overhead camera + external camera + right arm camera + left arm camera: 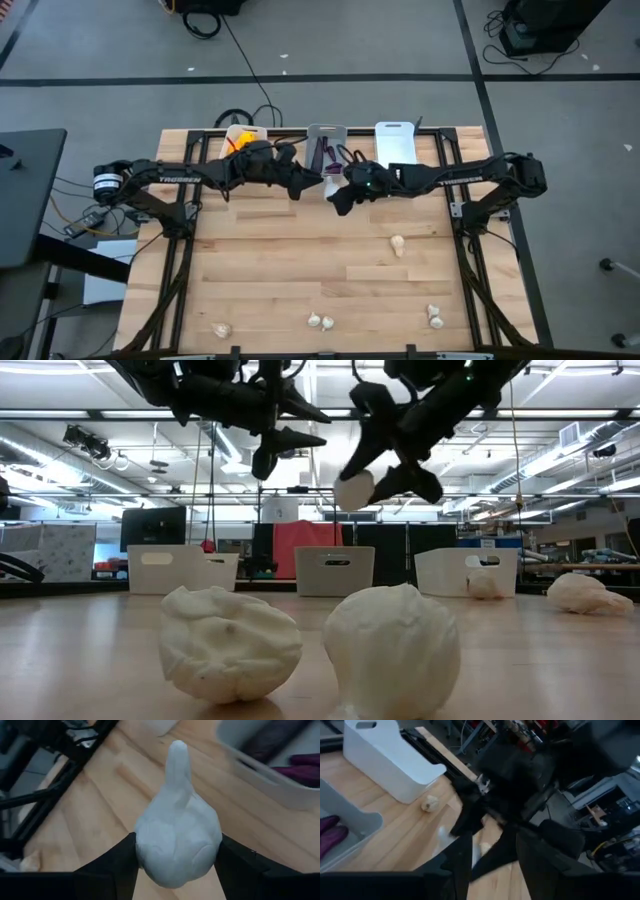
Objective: Sort produce into baskets
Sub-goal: Put the garlic into the right white bin
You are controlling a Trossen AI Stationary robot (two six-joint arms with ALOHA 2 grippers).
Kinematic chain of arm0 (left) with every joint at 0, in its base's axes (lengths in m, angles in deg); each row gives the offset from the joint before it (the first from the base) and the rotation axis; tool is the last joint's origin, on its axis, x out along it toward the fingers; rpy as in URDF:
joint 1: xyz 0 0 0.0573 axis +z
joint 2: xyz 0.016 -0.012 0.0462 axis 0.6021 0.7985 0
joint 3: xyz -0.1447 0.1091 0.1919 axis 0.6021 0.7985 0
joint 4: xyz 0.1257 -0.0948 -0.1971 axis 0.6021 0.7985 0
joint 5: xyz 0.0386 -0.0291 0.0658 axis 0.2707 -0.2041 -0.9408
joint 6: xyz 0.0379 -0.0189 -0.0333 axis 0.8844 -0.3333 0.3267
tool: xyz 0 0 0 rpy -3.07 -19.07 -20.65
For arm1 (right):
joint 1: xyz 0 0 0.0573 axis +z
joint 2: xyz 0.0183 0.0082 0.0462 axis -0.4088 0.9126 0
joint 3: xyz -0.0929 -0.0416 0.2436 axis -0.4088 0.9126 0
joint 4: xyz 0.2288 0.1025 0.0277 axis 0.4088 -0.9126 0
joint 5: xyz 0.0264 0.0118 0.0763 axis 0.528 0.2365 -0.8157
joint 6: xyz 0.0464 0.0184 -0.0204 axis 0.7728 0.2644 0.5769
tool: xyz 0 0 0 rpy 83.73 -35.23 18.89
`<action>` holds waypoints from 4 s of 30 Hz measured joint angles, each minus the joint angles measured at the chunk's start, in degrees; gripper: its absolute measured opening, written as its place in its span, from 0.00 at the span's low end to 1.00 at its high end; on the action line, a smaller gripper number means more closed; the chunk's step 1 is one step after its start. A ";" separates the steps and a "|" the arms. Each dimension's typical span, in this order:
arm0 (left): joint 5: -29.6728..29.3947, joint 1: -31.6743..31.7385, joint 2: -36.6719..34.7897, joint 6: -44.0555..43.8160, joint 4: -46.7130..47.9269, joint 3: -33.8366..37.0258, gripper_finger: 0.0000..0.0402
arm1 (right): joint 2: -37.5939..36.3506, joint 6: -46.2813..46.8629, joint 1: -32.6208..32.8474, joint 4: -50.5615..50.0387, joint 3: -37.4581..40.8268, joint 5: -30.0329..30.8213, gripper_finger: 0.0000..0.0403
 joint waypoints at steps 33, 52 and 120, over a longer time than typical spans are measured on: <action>-0.88 -3.47 0.04 1.67 0.74 0.00 0.42 | -9.35 -18.43 -27.04 -33.75 0.00 10.04 0.93; -5.44 -4.32 0.04 10.44 0.87 0.00 0.40 | -11.99 6.15 -3.72 -45.07 0.59 14.65 0.85; 1.43 -5.36 0.09 -3.29 -2.06 -0.01 0.39 | -12.86 -11.90 -28.35 -36.15 -1.03 12.19 0.54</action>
